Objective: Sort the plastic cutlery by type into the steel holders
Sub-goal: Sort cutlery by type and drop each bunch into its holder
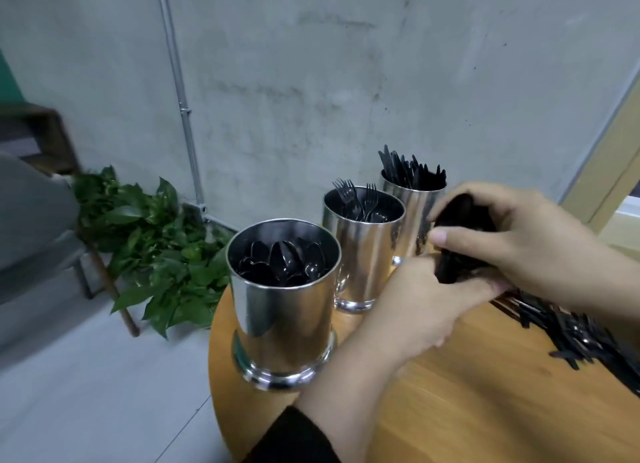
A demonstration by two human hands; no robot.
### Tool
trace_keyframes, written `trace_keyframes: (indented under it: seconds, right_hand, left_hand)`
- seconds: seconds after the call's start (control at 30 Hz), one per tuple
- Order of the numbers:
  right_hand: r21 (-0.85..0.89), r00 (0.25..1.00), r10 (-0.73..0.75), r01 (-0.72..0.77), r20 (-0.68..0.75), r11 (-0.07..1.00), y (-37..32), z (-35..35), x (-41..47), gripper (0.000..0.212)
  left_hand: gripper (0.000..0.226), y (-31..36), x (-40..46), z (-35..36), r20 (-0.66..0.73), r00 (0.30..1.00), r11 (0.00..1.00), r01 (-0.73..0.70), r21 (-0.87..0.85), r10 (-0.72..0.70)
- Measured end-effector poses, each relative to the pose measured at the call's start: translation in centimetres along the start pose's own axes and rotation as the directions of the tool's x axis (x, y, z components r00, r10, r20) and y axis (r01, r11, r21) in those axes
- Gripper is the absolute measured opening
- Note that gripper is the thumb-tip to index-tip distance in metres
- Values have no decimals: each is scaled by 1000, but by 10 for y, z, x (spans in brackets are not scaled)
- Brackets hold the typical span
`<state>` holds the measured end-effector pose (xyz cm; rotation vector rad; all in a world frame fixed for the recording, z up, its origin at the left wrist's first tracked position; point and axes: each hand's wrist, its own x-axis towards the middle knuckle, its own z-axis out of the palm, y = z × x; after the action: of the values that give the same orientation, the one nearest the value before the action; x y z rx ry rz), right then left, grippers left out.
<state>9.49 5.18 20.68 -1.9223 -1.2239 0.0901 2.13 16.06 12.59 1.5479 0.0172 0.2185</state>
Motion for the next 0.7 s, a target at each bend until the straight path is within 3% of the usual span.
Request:
trace_keyframes:
  seconds: [0.1,0.2,0.27,0.33,0.5,0.6,0.7]
  right_hand:
    - [44,993,-33,38,-109,998,-25,5,15,12]
    - [51,966,-78,94,-246,994,-48,12,36,12]
    - [-46,934,-117,107,-338,993,-59,17,52,14]
    - [-142,923,-149,104,-355,984,-67,27,66,17]
    - [-299,963,-119,42,-243,953,-59,55,89,19]
    - [-396,995,-68,32,-77,918,-52,72,88,19]
    - [-469,992,21,41,125,882,-41,91,83,47]
  left_hand:
    - [13,34,-18,-23,-134,981,988,-132,76,141]
    - [31,58,-33,-52,-232,948,967,-181,178,220]
    - [46,64,-42,-75,-306,914,945,-187,268,267]
    - [44,63,-49,-93,-380,878,938,-184,295,291]
    - [31,48,-64,-125,-578,744,924,-141,355,336]
    - [40,41,-67,-136,-564,782,928,-47,371,265]
    - [45,45,-70,-132,-507,825,896,4,445,248]
